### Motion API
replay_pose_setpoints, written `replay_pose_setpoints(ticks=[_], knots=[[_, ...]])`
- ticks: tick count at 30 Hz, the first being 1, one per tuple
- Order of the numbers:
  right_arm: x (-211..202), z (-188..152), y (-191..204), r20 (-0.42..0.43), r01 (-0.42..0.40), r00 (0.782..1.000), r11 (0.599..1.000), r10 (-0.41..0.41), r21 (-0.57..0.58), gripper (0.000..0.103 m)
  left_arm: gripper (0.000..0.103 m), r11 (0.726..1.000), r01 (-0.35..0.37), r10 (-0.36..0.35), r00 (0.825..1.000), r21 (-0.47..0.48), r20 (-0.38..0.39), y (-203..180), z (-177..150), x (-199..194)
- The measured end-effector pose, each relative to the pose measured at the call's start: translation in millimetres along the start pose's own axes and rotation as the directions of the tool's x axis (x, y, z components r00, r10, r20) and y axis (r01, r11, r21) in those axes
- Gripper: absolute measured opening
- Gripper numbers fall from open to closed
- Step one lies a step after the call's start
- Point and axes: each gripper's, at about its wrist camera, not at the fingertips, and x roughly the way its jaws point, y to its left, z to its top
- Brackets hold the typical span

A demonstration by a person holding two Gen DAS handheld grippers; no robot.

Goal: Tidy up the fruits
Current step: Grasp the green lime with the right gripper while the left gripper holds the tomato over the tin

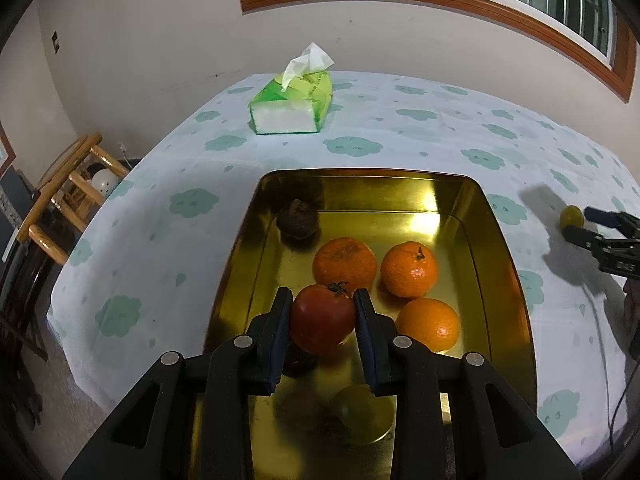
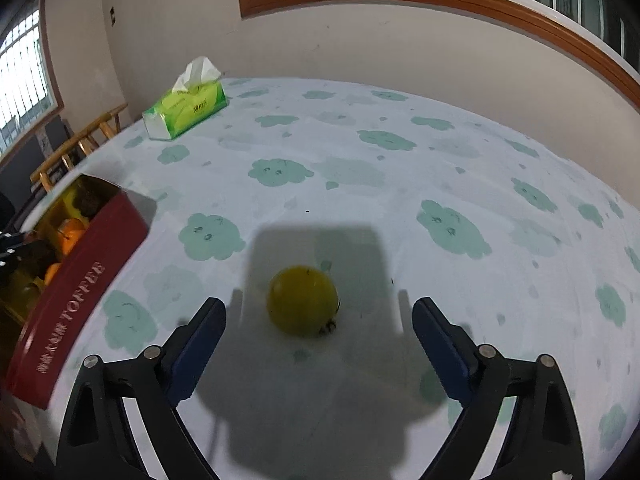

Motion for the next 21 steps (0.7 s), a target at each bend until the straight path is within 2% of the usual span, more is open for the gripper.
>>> replay_pose_setpoints(ticks=[1,2,3,4,8,15,21], knots=[[6,2,1,-0.022,-0.007,1.000,1.000,0.006,-0.010,0.062,0.032,1.000,-0.001,0.001,1.000,-0.004,-0.001,2,0,0],[11,3,1,-0.044,-0.003,0.999,1.000,0.002,-0.016,0.056,0.032,1.000,0.001,-0.001,1.000,-0.012,-0.001,5,0,-1],[12,4,3,-0.042,0.026,0.999,0.999,-0.028,-0.034,0.043,0.032,1.000,0.005,-0.005,1.000,-0.017,0.000,8,0,-1],[13,5,5,-0.049,0.022,0.999,0.999,-0.024,-0.041,0.032,0.032,1.000,0.007,-0.007,1.000,-0.021,0.000,11,-1,-2],[4,1,5,-0.045,0.001,0.999,1.000,-0.001,-0.001,0.032,0.032,1.000,0.004,-0.004,1.000,-0.018,0.001,19,-8,-8],[-44,-30,20,0.013,-0.059,0.998,0.998,0.058,0.035,0.032,0.032,1.000,0.014,-0.014,1.000,0.012,0.018,21,-23,-22],[-83,-48,31,0.057,-0.091,0.995,0.994,0.088,0.053,0.032,0.032,0.997,0.072,-0.072,0.997,0.000,0.033,16,-14,-25]])
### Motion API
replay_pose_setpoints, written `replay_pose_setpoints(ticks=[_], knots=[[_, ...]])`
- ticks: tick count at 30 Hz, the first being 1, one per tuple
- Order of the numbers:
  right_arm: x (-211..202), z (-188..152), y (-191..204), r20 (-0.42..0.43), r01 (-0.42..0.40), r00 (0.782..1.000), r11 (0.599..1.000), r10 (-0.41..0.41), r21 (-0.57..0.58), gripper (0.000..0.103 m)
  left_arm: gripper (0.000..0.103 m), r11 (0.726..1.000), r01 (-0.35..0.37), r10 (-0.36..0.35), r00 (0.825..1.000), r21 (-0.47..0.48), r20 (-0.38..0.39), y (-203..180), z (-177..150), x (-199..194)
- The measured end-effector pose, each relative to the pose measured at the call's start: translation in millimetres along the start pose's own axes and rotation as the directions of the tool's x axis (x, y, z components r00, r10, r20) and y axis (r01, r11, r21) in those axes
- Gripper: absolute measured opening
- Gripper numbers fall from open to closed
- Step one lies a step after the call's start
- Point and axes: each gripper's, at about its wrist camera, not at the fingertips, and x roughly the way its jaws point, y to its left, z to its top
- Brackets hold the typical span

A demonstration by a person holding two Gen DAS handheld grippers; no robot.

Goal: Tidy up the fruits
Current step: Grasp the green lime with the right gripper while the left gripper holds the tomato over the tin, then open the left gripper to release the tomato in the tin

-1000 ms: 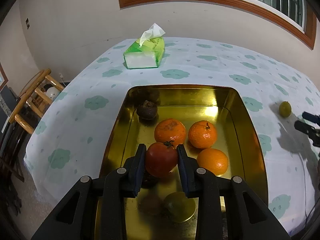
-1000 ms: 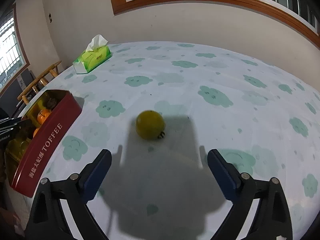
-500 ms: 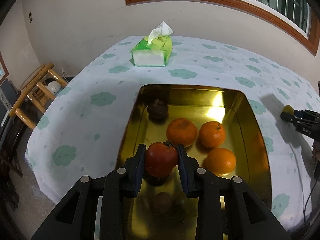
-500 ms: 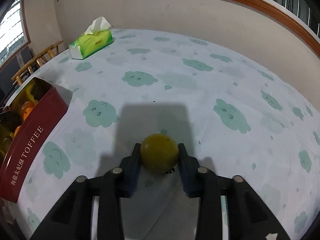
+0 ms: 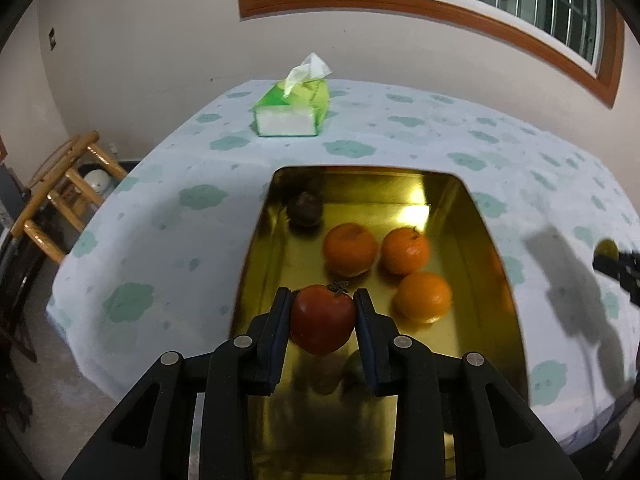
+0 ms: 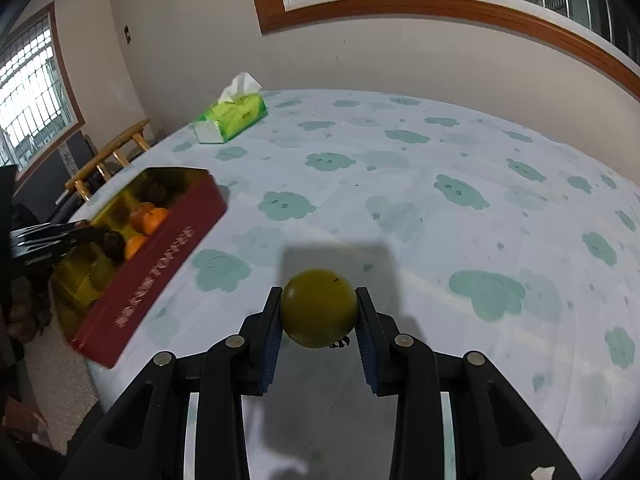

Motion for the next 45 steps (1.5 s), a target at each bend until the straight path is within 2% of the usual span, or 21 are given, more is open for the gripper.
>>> replay_pose_setpoints(ticks=[5,10,16,24,34,40,41,45], knots=[[-21,-10,6,0.013,-0.003,1.000,1.000,0.003,0.011,0.032,0.033,1.000,0.008,-0.008,1.000,0.012,-0.006,-8,10,13],[-37,-12,9,0.035,-0.019,0.999,1.000,0.018,0.025,0.032,0.033,0.998,-0.035,0.035,0.999,0.046,-0.005,-18,10,23],[-47,-9,23,0.056,-0.045,0.997,0.999,0.044,0.016,0.032,0.033,0.999,-0.033,0.034,0.999,0.043,-0.023,-20,7,33],[-52,-2,47,0.069,-0.077,0.994,0.997,0.079,-0.024,0.032,0.033,0.999,-0.031,0.032,0.999,0.044,-0.029,-20,6,35],[-54,1,62,0.065,-0.094,0.993,0.995,0.097,-0.046,0.032,0.035,0.999,-0.024,0.026,0.998,0.037,-0.056,-20,1,39],[-53,2,70,0.059,-0.103,0.993,0.993,0.107,-0.057,0.032,0.037,0.999,-0.027,0.028,0.999,0.041,-0.046,-22,0,38],[-53,2,72,0.058,-0.105,0.992,0.993,0.108,-0.060,0.032,0.038,0.999,-0.026,0.028,0.999,0.039,-0.044,-21,0,38],[-52,2,77,0.054,-0.111,0.992,0.991,0.115,-0.069,0.032,0.058,0.999,-0.034,0.034,0.999,0.033,-0.022,-21,0,33]])
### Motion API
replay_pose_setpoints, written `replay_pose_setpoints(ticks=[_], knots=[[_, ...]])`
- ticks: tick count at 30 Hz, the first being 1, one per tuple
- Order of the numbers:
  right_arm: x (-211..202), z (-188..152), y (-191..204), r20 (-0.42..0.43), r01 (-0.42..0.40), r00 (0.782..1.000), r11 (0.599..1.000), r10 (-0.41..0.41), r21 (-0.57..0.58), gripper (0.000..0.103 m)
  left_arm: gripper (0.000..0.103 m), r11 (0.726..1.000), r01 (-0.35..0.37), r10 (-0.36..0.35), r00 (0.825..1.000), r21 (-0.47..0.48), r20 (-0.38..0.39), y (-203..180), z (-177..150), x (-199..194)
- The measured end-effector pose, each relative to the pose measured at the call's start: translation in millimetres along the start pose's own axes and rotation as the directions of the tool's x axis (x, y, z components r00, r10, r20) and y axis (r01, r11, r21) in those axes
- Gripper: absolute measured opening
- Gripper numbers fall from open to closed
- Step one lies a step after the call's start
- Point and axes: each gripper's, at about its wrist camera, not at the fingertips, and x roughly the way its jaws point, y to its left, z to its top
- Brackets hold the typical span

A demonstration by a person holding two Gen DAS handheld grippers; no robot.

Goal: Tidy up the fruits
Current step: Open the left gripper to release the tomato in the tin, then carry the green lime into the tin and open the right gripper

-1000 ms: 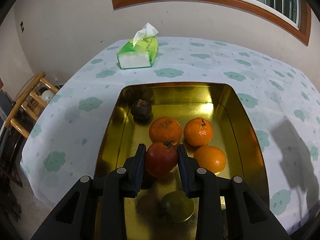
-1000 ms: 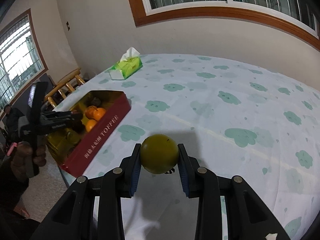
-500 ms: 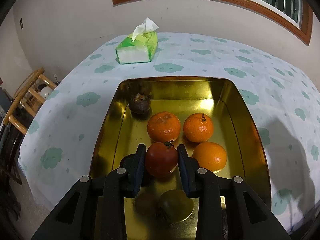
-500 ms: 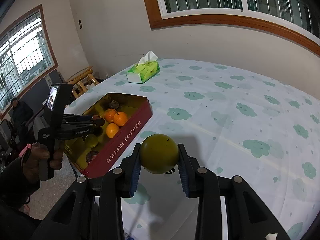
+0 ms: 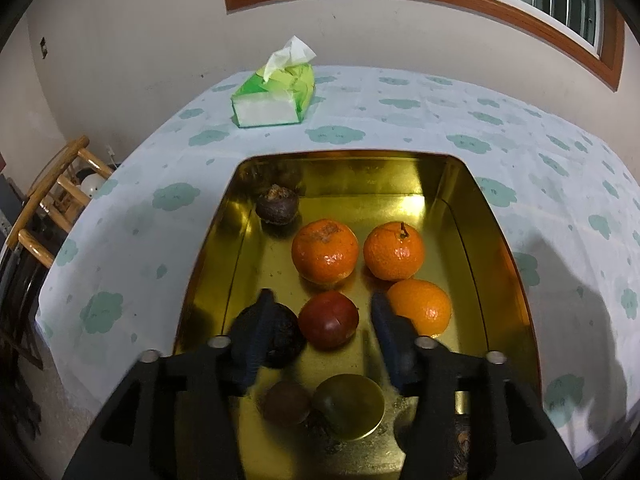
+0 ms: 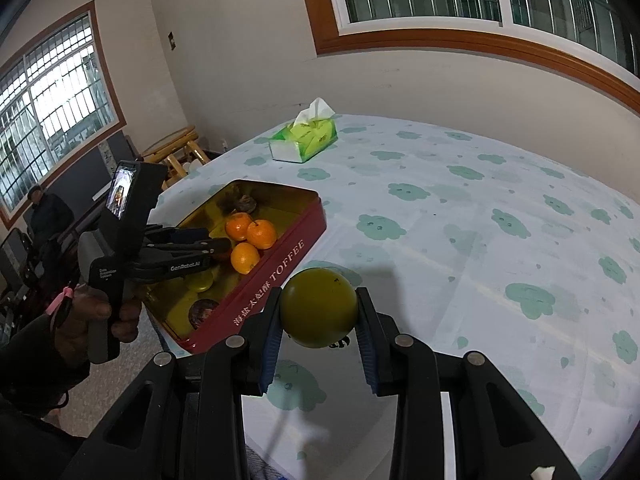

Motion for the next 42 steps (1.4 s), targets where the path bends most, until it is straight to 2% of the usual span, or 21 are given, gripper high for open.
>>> replay_pose_setpoints(ticks=[6,16,22,31,35,42], knots=[[1,1,6,0.000,-0.007,1.000,1.000,0.007,-0.010,0.032,0.064,1.000,-0.007,0.007,0.999,-0.003,0.043,1,2,-11],[5,8,27,-0.001,-0.044,0.999,0.998,0.044,-0.041,0.032,0.064,0.999,-0.037,0.038,0.997,-0.019,0.069,8,-6,-23],[11,14,50,-0.002,-0.085,0.996,0.993,0.085,-0.083,0.032,0.064,0.997,-0.046,0.051,0.996,-0.065,0.079,21,-13,-31],[36,20,87,-0.034,-0.186,0.982,0.975,0.184,-0.117,0.032,0.064,0.990,-0.095,0.105,0.990,-0.106,0.095,46,-20,-41],[54,20,97,-0.061,-0.227,0.973,0.968,0.221,-0.110,0.032,0.064,0.981,-0.112,0.128,0.987,-0.160,0.100,67,-22,-47],[84,19,112,-0.117,-0.258,0.963,0.959,0.244,-0.120,0.032,0.064,0.972,-0.138,0.158,0.983,-0.191,0.096,92,-30,-51]])
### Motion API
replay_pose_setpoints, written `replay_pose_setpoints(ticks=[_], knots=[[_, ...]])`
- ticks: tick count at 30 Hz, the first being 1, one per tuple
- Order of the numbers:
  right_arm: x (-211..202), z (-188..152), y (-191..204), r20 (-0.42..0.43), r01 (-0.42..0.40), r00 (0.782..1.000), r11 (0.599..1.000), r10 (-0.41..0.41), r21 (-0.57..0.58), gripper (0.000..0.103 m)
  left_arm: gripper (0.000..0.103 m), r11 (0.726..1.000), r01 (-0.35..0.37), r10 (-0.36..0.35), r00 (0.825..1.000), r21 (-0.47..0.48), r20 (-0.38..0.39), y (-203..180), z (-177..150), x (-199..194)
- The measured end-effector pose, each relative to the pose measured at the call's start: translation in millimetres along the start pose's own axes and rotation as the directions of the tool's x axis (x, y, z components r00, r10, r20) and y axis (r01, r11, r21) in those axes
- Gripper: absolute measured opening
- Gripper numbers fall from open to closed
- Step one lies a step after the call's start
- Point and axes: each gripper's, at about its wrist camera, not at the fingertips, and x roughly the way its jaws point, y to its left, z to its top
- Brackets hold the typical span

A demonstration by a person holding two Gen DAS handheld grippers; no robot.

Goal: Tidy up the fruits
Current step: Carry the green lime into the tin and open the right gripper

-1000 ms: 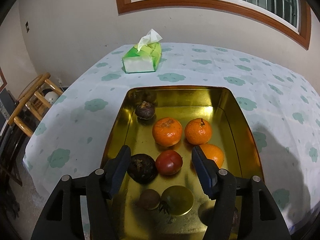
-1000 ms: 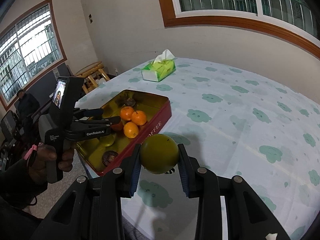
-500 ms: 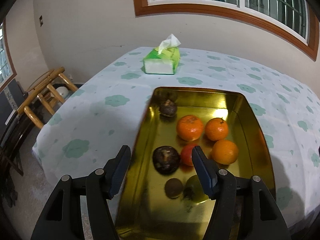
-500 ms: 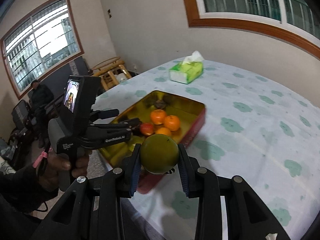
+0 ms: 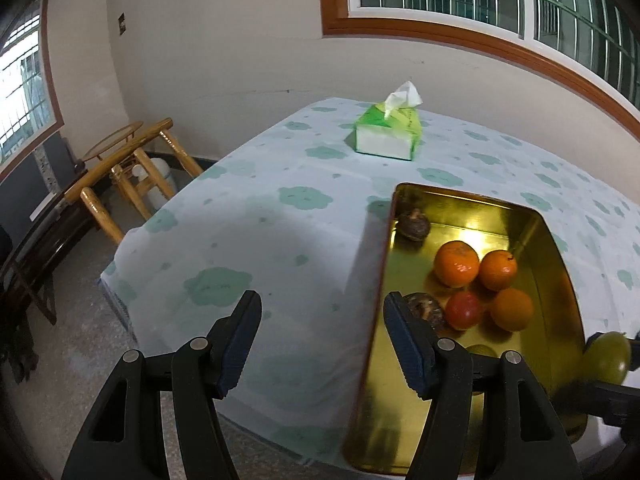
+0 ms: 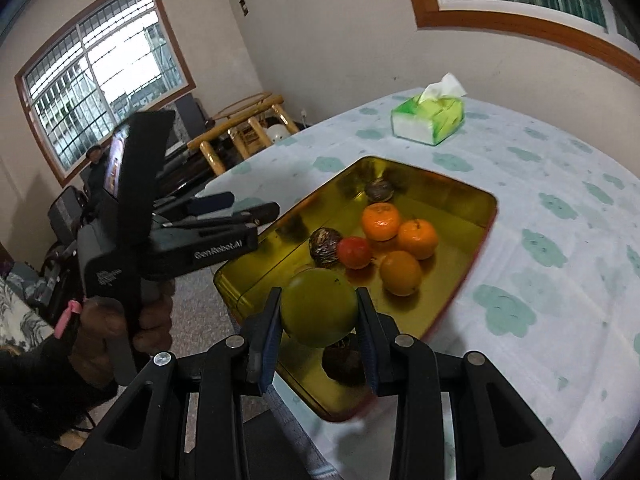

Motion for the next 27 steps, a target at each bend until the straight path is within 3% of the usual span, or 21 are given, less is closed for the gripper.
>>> replay_pose_setpoints(ticks=[16,27], knots=[[53,14,35,-0.077,-0.050,0.996,0.993,0.042,-0.105,0.032,0.064,0.998,-0.070,0.069,0.996,0.010,0.055,14,1,-13],[89,13,44,-0.129,-0.070,0.990,0.992,0.056,-0.106,0.033,0.066,0.997,-0.079,0.080,0.994,-0.013,0.071,27,4,-13]])
